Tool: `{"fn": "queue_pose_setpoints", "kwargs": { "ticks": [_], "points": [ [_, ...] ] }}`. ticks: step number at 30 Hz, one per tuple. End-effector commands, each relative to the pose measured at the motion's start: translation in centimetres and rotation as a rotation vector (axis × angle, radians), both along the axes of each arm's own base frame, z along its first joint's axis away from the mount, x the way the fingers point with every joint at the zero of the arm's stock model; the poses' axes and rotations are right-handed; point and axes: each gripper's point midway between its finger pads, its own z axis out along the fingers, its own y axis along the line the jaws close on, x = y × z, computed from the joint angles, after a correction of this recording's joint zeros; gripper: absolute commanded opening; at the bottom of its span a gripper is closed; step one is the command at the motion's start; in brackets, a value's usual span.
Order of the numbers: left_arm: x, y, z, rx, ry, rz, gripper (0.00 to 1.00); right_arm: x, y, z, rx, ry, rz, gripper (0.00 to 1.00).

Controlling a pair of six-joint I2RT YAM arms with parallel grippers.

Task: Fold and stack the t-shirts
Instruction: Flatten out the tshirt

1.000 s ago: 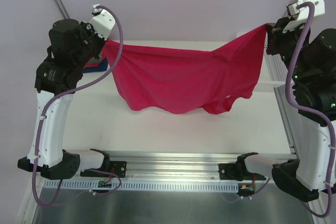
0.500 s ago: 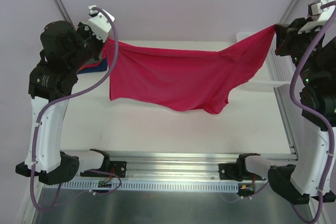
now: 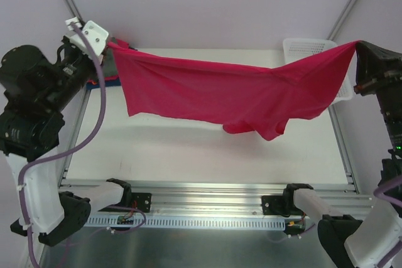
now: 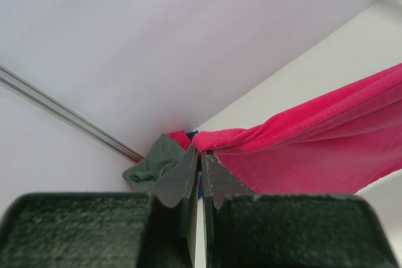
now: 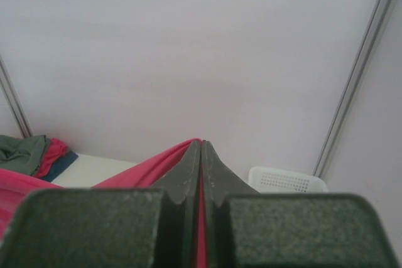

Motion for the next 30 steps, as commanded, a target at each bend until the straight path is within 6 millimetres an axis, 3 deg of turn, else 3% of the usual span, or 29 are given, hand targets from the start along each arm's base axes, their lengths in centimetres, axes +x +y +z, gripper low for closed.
{"fn": "queue_pose_setpoints", "kwargs": {
  "ticks": [1,6,10,14,15,17,18,22,23,25,26,29,30],
  "points": [
    [-3.0,0.7,2.6,-0.042,-0.093,-0.012,0.00,-3.8,0.3,3.3,0.040,-0.137,0.025,0.00],
    [-5.1,1.2,3.2,-0.057,-0.130,-0.017,0.00,-6.0,-0.5,5.0,0.055,-0.209,-0.040,0.01],
    [-5.8,1.4,3.5,-0.052,-0.149,-0.019,0.00,-6.4,-0.5,5.5,0.049,-0.231,-0.055,0.01],
    [-5.4,1.5,2.1,-0.034,-0.121,-0.009,0.00,-5.1,-0.5,3.7,0.038,-0.171,-0.053,0.01],
    [-4.6,1.4,0.9,-0.025,-0.084,-0.001,0.00,-3.4,-0.7,1.7,0.043,-0.103,-0.051,0.01],
    [-3.7,1.7,-0.8,0.003,-0.044,0.023,0.00,-2.3,-0.6,-0.4,0.022,-0.045,-0.044,0.01],
    [-2.5,1.7,-3.0,0.030,0.011,0.033,0.00,-0.3,-0.9,-2.8,0.024,0.030,-0.048,0.01],
    [1.0,1.2,-8.8,0.078,0.157,0.048,0.00,3.9,-1.3,-7.9,0.000,0.180,-0.045,0.01],
    [2.0,1.1,-9.4,0.075,0.157,0.061,0.00,5.1,-1.5,-8.4,0.001,0.195,-0.053,0.01],
    [4.3,0.8,-12.4,0.071,0.225,0.077,0.00,6.8,-1.8,-8.8,0.000,0.204,-0.058,0.01],
    [5.4,0.6,-12.5,0.066,0.211,0.082,0.00,7.8,-2.1,-8.1,-0.004,0.180,-0.068,0.01],
    [8.8,-0.1,-15.1,0.075,0.285,0.093,0.00,12.3,-3.0,-7.9,-0.026,0.181,-0.088,0.01],
    [10.8,-0.3,-15.7,0.079,0.304,0.101,0.00,15.1,-3.4,-9.1,-0.024,0.220,-0.090,0.01]
  ]
}}
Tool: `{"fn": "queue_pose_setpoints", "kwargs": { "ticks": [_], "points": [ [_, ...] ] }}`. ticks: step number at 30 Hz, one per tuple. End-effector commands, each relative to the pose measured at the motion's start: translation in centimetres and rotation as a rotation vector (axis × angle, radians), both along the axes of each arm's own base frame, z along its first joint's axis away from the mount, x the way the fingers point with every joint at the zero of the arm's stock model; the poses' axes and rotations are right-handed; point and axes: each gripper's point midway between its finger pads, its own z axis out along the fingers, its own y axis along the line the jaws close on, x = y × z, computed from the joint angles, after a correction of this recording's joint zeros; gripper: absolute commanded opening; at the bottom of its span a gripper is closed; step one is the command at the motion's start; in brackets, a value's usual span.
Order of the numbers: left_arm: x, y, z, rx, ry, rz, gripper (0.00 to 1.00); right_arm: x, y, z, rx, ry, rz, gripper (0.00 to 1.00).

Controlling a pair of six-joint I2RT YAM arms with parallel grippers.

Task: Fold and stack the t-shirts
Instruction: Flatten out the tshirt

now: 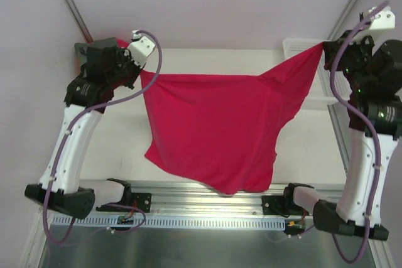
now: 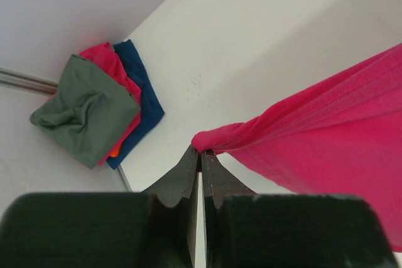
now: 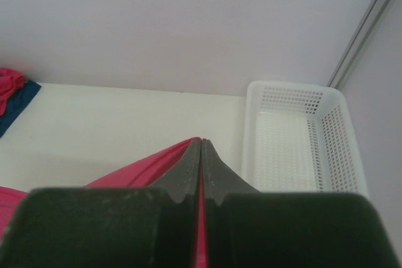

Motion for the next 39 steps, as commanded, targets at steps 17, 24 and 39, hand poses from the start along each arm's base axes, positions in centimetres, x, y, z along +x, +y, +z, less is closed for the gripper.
{"fn": "queue_pose_setpoints", "kwargs": {
  "ticks": [17,24,39],
  "points": [
    [11.4,0.9,14.1,-0.115,-0.344,0.173,0.00,5.4,-1.5,11.1,-0.020,-0.312,-0.044,0.00],
    [1.1,2.2,18.0,-0.228,-0.447,0.160,0.00,-6.6,-0.1,12.1,-0.041,-0.389,-0.046,0.01],
    [-0.6,3.1,17.6,-0.188,-0.452,0.167,0.00,-8.6,-0.8,11.3,-0.136,-0.400,-0.088,0.00]
  ]
}}
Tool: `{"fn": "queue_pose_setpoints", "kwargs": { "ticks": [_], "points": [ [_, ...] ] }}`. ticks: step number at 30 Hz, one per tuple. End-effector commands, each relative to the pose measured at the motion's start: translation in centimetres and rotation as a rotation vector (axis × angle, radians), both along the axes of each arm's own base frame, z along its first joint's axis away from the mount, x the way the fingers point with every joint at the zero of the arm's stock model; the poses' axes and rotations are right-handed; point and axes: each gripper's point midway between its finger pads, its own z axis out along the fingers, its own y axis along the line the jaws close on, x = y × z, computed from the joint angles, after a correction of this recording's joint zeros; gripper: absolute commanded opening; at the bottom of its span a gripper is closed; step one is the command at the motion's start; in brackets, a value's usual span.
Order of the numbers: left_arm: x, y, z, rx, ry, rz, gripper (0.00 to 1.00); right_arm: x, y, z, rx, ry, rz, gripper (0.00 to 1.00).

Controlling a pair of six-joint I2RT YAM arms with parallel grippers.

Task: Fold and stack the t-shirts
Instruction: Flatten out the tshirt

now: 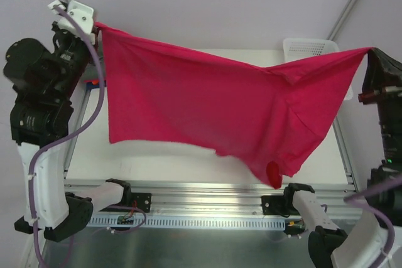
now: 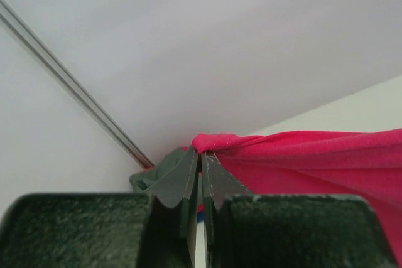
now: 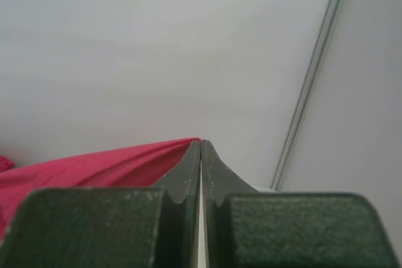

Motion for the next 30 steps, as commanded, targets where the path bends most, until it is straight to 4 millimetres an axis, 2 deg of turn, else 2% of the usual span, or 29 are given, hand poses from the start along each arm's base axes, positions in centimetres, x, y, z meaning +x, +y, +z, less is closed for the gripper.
{"fn": "queue_pose_setpoints", "kwargs": {
  "ticks": [1,2,4,5,6,7,8,9,11,12,14,15,16,17,18,19,20,21,22,23,24,25,26,28,29,30],
  "points": [
    [5.0,-0.5,-4.5,0.051,0.133,0.018,0.00,8.2,-1.2,-3.0,-0.027,0.126,-0.020,0.01],
    [6.0,-0.8,-6.3,0.067,0.178,0.010,0.00,10.5,-1.4,-4.3,-0.039,0.169,-0.017,0.00],
    [8.3,-1.3,-9.1,0.080,0.255,0.009,0.00,13.8,-1.9,-6.4,-0.058,0.223,-0.023,0.01],
    [9.3,-2.0,-11.2,0.102,0.306,-0.021,0.00,15.9,-2.1,-8.1,-0.063,0.256,-0.016,0.00],
    [11.1,-2.4,-13.5,0.115,0.368,-0.029,0.00,19.1,-2.3,-10.3,-0.063,0.318,-0.004,0.00],
    [12.0,-2.7,-15.1,0.122,0.407,-0.036,0.00,20.8,-2.3,-11.2,-0.049,0.332,0.015,0.00],
    [13.6,-3.2,-18.5,0.135,0.491,-0.045,0.00,22.9,-2.4,-13.2,-0.041,0.378,0.026,0.01],
    [14.5,-3.7,-20.3,0.143,0.530,-0.065,0.00,26.2,-2.7,-16.1,-0.032,0.449,0.040,0.00],
    [16.4,-4.1,-23.7,0.154,0.598,-0.069,0.00,29.7,-2.8,-18.4,-0.003,0.498,0.059,0.01],
    [18.2,-4.4,-26.1,0.161,0.639,-0.067,0.00,33.0,-2.9,-22.1,0.001,0.582,0.078,0.01],
    [20.2,-4.6,-27.9,0.162,0.663,-0.062,0.00,35.7,-2.8,-24.6,0.002,0.629,0.087,0.01],
    [21.8,-4.7,-30.7,0.167,0.718,-0.056,0.00,37.2,-2.8,-25.5,-0.009,0.646,0.090,0.01],
    [23.2,-4.3,-30.4,0.165,0.702,-0.040,0.00,39.5,-3.0,-29.3,-0.002,0.728,0.087,0.01],
    [24.8,-4.2,-33.1,0.154,0.754,-0.028,0.00,40.8,-2.9,-31.0,0.001,0.759,0.091,0.01],
    [25.7,-4.0,-33.8,0.153,0.763,-0.022,0.00,42.0,-2.8,-30.2,-0.006,0.743,0.090,0.01],
    [27.1,-3.6,-32.9,0.151,0.734,0.000,0.00,42.9,-3.0,-31.1,-0.003,0.766,0.080,0.01],
    [28.1,-2.8,-33.3,0.154,0.735,0.020,0.00,44.7,-2.7,-34.5,0.003,0.825,0.083,0.01],
    [29.4,-2.4,-35.2,0.162,0.763,0.031,0.00,45.5,-2.7,-34.3,-0.001,0.820,0.081,0.01],
    [30.1,-1.9,-35.2,0.164,0.754,0.042,0.00,46.5,-2.7,-33.2,-0.005,0.796,0.070,0.01],
    [31.5,-1.0,-35.1,0.179,0.737,0.067,0.00,47.6,-2.0,-34.5,-0.010,0.813,0.079,0.01],
    [32.1,-0.5,-35.0,0.185,0.728,0.073,0.00,48.2,-1.7,-34.6,-0.016,0.811,0.081,0.01],
    [32.9,0.2,-34.8,0.197,0.713,0.099,0.00,48.9,-0.4,-34.3,-0.032,0.792,0.094,0.01],
    [33.3,0.6,-34.8,0.199,0.709,0.105,0.00,49.0,0.3,-33.9,-0.046,0.780,0.103,0.00],
    [33.6,1.3,-34.9,0.202,0.706,0.114,0.00,49.3,1.1,-35.4,-0.071,0.800,0.105,0.01],
    [33.6,1.3,-35.2,0.209,0.712,0.107,0.00,49.1,2.8,-35.8,-0.080,0.807,0.131,0.01],
    [33.4,1.1,-35.4,0.206,0.718,0.099,0.00,49.0,3.5,-36.1,-0.085,0.815,0.135,0.01]
  ]
}}
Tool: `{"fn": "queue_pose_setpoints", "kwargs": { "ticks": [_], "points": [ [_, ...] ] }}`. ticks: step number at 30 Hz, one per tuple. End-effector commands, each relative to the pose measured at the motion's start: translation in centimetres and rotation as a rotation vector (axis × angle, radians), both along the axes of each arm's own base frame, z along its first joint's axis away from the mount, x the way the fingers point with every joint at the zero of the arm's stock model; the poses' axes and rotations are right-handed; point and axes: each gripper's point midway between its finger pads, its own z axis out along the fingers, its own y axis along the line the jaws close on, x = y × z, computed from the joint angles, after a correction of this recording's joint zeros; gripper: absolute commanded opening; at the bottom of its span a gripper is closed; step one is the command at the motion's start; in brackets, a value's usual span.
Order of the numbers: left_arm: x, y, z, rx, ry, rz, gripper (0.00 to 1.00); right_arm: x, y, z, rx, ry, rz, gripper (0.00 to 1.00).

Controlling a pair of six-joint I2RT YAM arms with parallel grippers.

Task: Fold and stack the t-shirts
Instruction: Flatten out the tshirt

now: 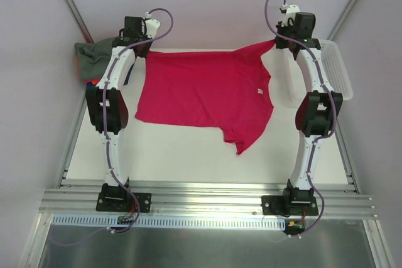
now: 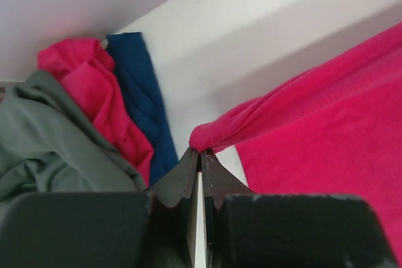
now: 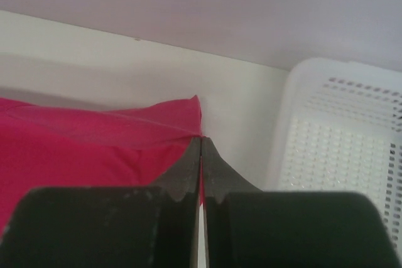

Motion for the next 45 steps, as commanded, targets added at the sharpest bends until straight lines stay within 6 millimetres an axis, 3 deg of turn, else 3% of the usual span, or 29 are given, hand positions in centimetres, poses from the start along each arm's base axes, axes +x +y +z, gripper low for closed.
{"fn": "queue_pose_setpoints", "kwargs": {
  "ticks": [1,2,4,7,9,10,11,12,13,14,16,17,21,32,38,43,44,45],
  "points": [
    [0.4,1.0,3.0,0.029,-0.075,0.005,0.00,0.1,3.1,3.9,-0.045,-0.103,0.048,0.01],
    [0.0,1.0,3.2,0.020,-0.074,0.011,0.00,-0.3,4.0,2.8,-0.049,-0.078,0.062,0.01],
    [-0.7,0.4,1.9,-0.006,-0.039,-0.006,0.00,-0.9,5.0,2.8,-0.054,-0.070,0.079,0.00],
    [-1.7,0.3,1.8,-0.024,-0.023,0.000,0.00,-2.2,5.8,2.7,-0.057,-0.047,0.099,0.01],
    [-2.4,-0.1,2.6,-0.043,-0.029,-0.010,0.00,-3.6,6.3,1.8,-0.060,-0.003,0.119,0.01],
    [-3.2,-0.2,2.9,-0.054,-0.026,-0.007,0.00,-4.3,6.4,2.6,-0.061,-0.008,0.126,0.00],
    [-3.6,-0.3,2.9,-0.059,-0.022,-0.008,0.00,-4.8,6.5,2.4,-0.061,0.002,0.133,0.00],
    [-4.0,-0.2,3.0,-0.062,-0.019,-0.005,0.00,-5.6,6.3,0.9,-0.066,0.040,0.135,0.01],
    [-4.8,-0.2,2.3,-0.071,0.004,0.002,0.00,-6.1,6.3,0.8,-0.070,0.048,0.138,0.01],
    [-5.4,-0.2,2.9,-0.075,-0.004,0.002,0.00,-6.8,6.2,1.3,-0.078,0.044,0.145,0.01],
    [-6.5,0.0,2.0,-0.070,0.023,0.009,0.00,-7.9,5.8,0.3,-0.081,0.075,0.146,0.01],
    [-6.8,0.3,2.4,-0.068,0.013,0.020,0.00,-8.4,5.7,0.6,-0.082,0.075,0.145,0.01],
    [-8.2,0.7,1.0,-0.072,0.047,0.035,0.00,-9.7,5.3,-0.4,-0.083,0.111,0.155,0.01],
    [-9.0,0.6,0.3,-0.082,0.067,0.042,0.00,-12.1,6.3,-3.3,-0.052,0.213,0.196,0.01],
    [-9.0,0.8,-1.1,-0.084,0.097,0.068,0.00,-12.8,6.8,-6.2,-0.057,0.283,0.217,0.01],
    [-9.3,0.6,-2.4,-0.099,0.134,0.077,0.00,-13.0,6.5,-7.4,-0.067,0.315,0.218,0.01],
    [-9.5,0.6,-2.7,-0.101,0.147,0.079,0.02,-13.2,6.6,-7.6,-0.066,0.322,0.222,0.00],
    [-9.6,0.6,-2.9,-0.106,0.155,0.085,0.31,-13.5,6.7,-7.9,-0.062,0.334,0.227,0.01]
  ]
}}
